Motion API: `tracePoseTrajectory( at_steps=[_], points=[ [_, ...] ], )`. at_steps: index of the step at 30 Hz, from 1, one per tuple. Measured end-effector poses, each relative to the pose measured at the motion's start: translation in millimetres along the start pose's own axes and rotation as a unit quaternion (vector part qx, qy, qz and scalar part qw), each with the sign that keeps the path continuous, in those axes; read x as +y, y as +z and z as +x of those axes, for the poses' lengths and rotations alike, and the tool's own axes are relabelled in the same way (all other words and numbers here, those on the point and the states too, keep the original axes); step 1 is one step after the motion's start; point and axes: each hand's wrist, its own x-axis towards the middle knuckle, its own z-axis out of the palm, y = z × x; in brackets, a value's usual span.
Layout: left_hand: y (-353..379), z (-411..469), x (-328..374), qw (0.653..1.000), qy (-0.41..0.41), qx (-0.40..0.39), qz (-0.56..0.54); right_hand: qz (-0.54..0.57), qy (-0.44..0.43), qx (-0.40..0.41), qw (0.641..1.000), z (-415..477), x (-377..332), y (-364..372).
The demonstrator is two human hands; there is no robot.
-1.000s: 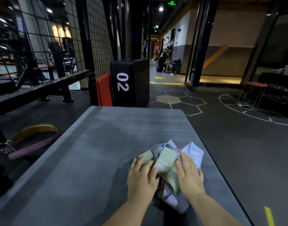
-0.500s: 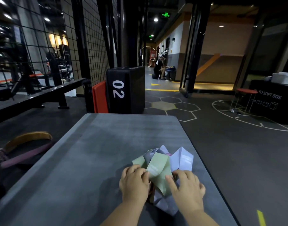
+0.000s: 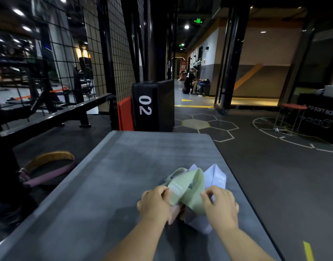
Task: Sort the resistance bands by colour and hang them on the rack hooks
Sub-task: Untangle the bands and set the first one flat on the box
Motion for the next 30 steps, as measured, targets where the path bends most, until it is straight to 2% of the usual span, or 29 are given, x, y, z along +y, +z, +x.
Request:
tracePoseTrajectory(
  at_steps=[9, 19, 23, 30],
  points=[
    [-32.4, -39.8, -19.8, 0.998, -0.01, 0.024, -0.054, 0.134, 0.063, -0.011, 0.989, -37.9, 4.0, -37.6],
    [-59.4, -78.5, -39.4, 0.997, -0.015, 0.013, -0.073, 0.164, 0.08, 0.023, 0.983, -69.1, 8.6, -72.6],
    [-61.1, -84.0, -45.2, 0.998, -0.013, 0.003, -0.065, 0.125, 0.067, -0.009, 0.99, -74.3, 7.7, -72.6],
    [-52.9, -89.3, -63.8, 0.999, -0.025, -0.011, -0.037, -0.016, 0.04, -0.1, 0.994, -84.5, 21.9, -69.5]
  ],
)
